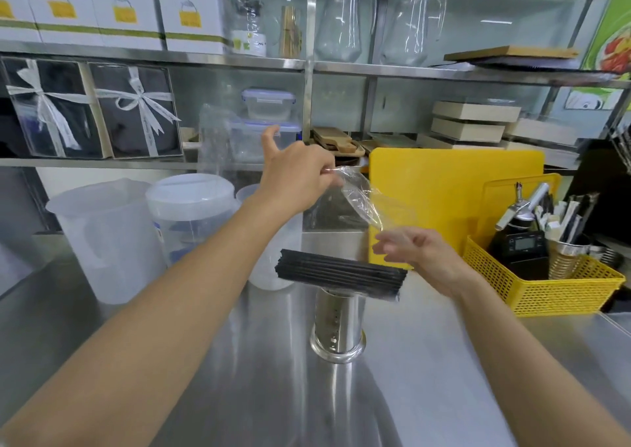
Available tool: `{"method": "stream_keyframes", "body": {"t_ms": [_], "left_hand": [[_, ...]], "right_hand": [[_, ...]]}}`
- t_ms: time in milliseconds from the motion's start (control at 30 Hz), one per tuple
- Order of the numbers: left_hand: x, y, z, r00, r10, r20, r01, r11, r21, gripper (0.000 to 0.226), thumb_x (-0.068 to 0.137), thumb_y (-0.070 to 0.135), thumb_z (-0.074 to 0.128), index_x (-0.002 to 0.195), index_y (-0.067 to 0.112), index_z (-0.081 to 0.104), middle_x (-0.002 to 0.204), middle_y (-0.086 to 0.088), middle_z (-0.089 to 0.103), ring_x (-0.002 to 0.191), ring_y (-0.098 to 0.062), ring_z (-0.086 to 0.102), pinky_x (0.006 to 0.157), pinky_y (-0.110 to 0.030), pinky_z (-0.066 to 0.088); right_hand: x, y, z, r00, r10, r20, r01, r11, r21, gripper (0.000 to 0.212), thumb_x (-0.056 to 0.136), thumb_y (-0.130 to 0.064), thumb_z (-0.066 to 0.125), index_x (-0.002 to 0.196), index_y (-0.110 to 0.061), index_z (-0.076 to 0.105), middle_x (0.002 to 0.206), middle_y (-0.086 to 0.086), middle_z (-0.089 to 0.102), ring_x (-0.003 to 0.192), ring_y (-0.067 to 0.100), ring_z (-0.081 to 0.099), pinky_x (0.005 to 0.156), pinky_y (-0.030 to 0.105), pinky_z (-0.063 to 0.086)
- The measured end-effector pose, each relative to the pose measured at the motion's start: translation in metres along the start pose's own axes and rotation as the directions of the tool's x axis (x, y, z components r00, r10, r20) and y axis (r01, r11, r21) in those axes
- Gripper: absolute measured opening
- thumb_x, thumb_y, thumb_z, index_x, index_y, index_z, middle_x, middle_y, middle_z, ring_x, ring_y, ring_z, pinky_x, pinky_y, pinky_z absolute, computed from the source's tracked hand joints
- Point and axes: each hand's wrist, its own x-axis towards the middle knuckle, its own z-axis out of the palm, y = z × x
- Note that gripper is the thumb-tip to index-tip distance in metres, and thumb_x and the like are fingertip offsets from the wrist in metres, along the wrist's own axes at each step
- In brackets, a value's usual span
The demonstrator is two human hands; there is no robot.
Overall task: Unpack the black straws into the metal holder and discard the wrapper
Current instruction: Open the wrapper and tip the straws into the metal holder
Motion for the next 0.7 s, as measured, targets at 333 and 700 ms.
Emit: {"method": "stream_keyframes", "body": {"t_ms": [333, 700], "left_hand": [[-0.016, -0.041, -0.017, 0.802, -0.422, -0.424, 0.232, 0.873, -0.429, 0.113, 0.053, 0.058, 0.077, 0.143, 0.019, 0.021, 0.148, -0.010, 0.027, 0.137, -0.026, 0.025, 0.113, -0.049, 0.013], [-0.026, -0.066, -0.017, 0.831, -0.556, 0.014, 0.287, 0.408, -0.867, 0.012, 0.079, 0.000, 0.066, 0.076, 0.010, 0.062, 0.068, -0.005, 0.063, 0.046, 0.003, 0.061, 0.053, -0.008, 0.047]], "right_hand": [[-0.007, 0.011, -0.010, 0.946, 0.022, -0.322, 0.137, 0.876, 0.462, 0.013, 0.071, -0.016, 0.062, 0.081, -0.009, 0.063, 0.062, -0.001, 0.070, 0.068, 0.013, 0.069, 0.075, 0.032, 0.048], [-0.007, 0.012, -0.013, 0.912, -0.001, -0.410, 0.151, 0.931, 0.333, 0.014, 0.064, -0.021, 0.074, 0.074, -0.014, 0.071, 0.065, -0.002, 0.071, 0.073, 0.016, 0.065, 0.067, 0.027, 0.049]]}}
